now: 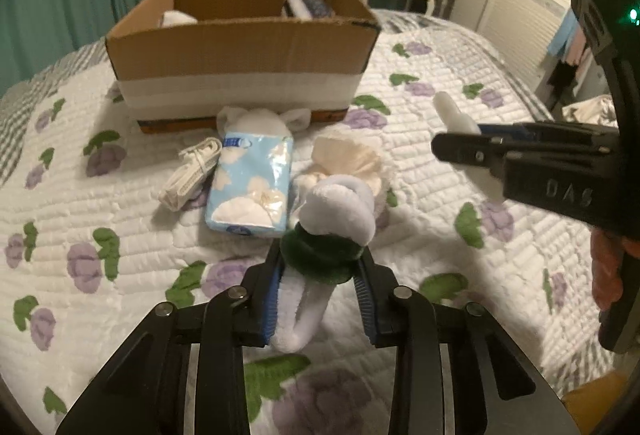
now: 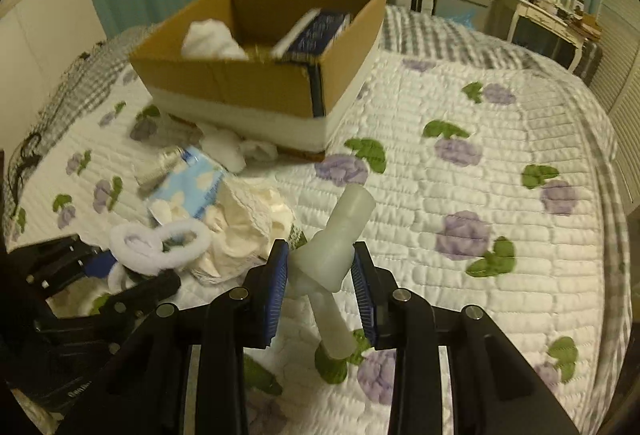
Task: Organize soft objects
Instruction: 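Grasp the white plush toy with the left gripper while the right grasps the white plastic piece, then lower plush toy and plastic piece into the box and open both grippers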
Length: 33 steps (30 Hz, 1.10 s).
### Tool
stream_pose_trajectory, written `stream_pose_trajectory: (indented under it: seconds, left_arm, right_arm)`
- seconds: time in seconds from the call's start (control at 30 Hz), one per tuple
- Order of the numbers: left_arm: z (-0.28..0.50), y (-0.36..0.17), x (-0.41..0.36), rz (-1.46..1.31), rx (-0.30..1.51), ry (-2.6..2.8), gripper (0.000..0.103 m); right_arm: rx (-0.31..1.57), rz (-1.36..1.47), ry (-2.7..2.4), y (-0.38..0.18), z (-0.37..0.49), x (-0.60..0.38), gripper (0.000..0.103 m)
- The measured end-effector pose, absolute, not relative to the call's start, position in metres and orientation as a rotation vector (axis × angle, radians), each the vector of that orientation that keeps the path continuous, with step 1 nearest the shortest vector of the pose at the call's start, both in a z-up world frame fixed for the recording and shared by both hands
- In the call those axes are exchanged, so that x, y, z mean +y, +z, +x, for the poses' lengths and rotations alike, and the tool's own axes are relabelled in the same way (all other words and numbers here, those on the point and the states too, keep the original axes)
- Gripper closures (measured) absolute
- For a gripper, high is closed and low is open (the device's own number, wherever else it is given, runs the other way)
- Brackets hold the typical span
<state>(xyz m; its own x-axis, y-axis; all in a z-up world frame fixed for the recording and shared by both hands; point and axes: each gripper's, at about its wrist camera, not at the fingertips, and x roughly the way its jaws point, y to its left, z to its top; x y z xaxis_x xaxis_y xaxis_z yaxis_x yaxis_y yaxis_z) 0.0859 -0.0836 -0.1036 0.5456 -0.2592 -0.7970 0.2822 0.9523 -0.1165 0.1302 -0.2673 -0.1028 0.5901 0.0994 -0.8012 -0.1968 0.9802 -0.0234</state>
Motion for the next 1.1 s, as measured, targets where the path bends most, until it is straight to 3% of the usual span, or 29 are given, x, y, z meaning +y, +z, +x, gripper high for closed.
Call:
stream_pose_trajectory:
  seconds: [0.67, 0.87, 1.1]
  left_arm:
    - [0.062, 0.043, -0.046, 0.057, 0.627, -0.328, 0.071]
    - [0.089, 0.077, -0.036, 0.073, 0.554, -0.308, 0.071]
    - [0.161, 0.078, -0.027, 0.057, 0.555, -0.280, 0.071]
  right_arm:
    - [0.686, -0.229, 0.213, 0.026, 0.064, -0.191, 0.071]
    - [0.612, -0.214, 0.218, 0.067, 0.079, -0.178, 0.071]
    - [0.546, -0.186, 0.220, 0.096, 0.128, -0.169, 0.071]
